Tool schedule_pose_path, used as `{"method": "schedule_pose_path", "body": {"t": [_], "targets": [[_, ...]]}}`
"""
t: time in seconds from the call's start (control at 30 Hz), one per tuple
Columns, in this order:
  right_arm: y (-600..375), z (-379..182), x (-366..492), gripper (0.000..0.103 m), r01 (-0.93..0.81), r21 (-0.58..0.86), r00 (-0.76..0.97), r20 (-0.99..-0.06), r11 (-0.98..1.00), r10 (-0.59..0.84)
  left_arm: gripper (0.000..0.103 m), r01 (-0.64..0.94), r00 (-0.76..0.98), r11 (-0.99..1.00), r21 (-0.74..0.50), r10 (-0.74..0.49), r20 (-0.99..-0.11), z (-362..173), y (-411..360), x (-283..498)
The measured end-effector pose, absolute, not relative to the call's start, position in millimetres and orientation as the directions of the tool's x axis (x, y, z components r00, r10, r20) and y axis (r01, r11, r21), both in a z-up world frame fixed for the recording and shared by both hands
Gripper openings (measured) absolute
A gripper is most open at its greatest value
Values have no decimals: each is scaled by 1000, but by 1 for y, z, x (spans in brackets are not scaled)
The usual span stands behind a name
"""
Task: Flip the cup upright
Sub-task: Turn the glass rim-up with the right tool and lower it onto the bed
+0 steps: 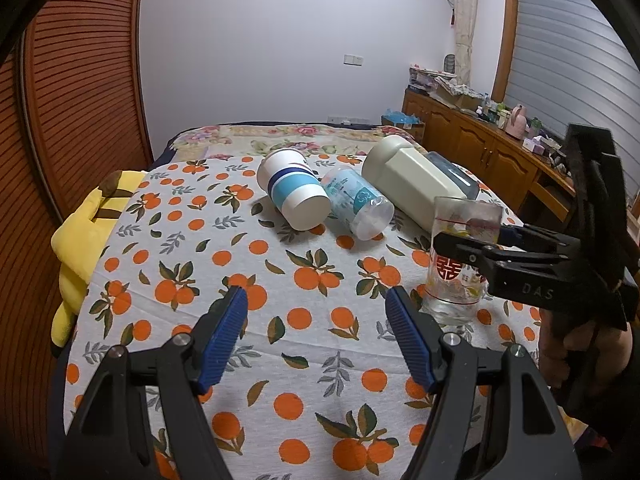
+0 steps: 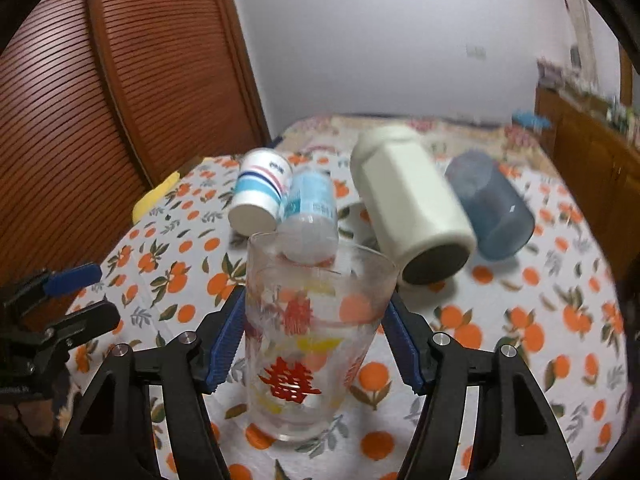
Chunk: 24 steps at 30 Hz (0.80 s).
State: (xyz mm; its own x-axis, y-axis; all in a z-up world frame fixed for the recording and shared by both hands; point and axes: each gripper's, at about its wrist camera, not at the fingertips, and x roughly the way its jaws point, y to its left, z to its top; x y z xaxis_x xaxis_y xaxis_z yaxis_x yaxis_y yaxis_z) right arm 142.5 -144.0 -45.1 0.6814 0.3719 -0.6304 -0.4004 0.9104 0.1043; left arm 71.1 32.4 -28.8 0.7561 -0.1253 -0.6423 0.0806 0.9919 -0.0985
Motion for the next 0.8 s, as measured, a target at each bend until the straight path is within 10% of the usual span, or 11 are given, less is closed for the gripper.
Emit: {"method": "schedule_pose_path", "body": {"t": [0.8], "targets": [[-136, -42, 109, 75, -441, 85, 657, -647, 893, 387, 72, 51, 845, 995, -80, -86, -528, -5, 27, 56]]}}
